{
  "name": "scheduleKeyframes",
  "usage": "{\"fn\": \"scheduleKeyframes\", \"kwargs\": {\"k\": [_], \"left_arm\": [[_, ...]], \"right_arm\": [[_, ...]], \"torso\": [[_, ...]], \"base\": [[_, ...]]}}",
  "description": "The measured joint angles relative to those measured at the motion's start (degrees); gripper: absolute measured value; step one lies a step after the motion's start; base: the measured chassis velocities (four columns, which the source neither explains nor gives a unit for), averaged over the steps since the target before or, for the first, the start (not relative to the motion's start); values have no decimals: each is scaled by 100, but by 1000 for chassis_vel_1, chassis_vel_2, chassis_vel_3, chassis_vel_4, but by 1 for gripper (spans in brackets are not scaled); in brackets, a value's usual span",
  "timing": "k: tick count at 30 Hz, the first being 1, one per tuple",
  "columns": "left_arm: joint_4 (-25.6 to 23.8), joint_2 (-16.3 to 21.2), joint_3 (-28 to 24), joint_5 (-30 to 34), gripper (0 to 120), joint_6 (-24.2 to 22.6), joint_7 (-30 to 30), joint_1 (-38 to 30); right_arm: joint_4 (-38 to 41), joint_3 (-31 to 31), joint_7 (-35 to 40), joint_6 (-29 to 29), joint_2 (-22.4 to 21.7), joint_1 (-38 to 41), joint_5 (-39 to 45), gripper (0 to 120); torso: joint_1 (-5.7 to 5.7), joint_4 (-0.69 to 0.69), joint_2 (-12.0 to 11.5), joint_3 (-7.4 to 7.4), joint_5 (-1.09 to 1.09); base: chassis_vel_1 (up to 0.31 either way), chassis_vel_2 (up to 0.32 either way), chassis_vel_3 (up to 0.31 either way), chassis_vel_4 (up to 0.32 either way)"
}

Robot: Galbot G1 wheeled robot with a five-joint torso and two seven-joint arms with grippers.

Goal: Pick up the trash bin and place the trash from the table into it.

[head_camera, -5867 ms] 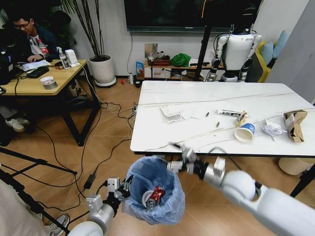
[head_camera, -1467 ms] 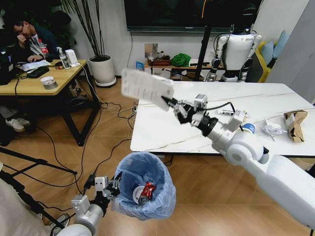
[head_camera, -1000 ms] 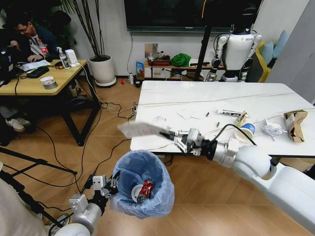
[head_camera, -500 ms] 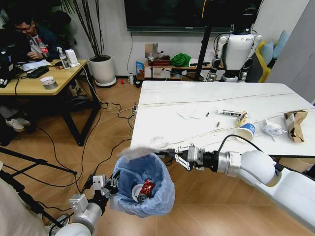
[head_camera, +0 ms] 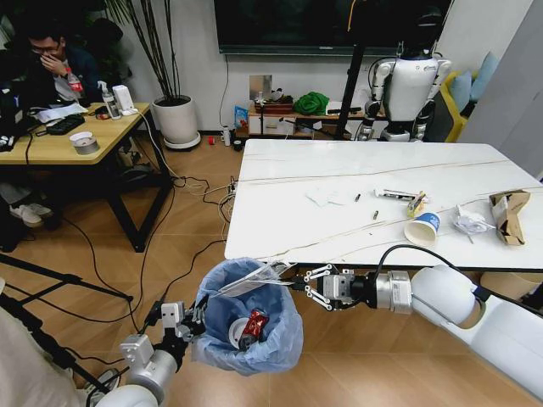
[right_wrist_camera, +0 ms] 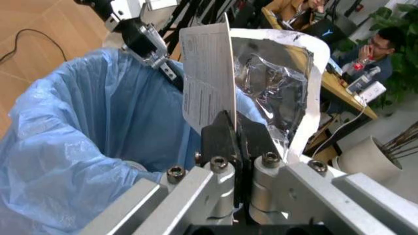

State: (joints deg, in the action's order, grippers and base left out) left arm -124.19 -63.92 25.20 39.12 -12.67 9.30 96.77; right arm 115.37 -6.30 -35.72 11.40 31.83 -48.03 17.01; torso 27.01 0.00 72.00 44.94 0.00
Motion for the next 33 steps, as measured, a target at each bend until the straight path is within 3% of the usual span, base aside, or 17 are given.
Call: {"fn": "scheduleKeyframes", "kwargs": {"k": [4,18,23,25,28,33], "left_arm": [[-3,-6,-14,-3,0,-8,1,0],[-13,-11,-28,-10,0,-17,6,28],[-16,-35,-25,-55,0,-16,4,88],[-25,-41,-24,-64,0,-15,3,103],[-51,-58,-1,-93,0,-8,-5,154],[-103,-78,44,-118,0,-4,-15,222]], "right_arm": [[-33,33,-31,53,9,-54,-32,6],[-118,119,-12,60,74,-156,203,55],[-353,258,798,-212,457,80,1078,78],[-419,260,1152,-260,550,140,1201,81],[-643,245,2177,-519,918,327,1616,94],[-983,275,2981,-920,1398,504,1885,100]], "torso": [[0,0,0,0,0],[0,-1,0,0,-1],[0,0,0,0,0],[0,1,0,0,0],[0,-1,0,0,-1],[1,1,0,0,-1]], "base": [[0,0,0,0],[0,0,0,0],[0,0,0,0],[0,0,0,0],[0,0,0,0],[0,0,0,0]]}}
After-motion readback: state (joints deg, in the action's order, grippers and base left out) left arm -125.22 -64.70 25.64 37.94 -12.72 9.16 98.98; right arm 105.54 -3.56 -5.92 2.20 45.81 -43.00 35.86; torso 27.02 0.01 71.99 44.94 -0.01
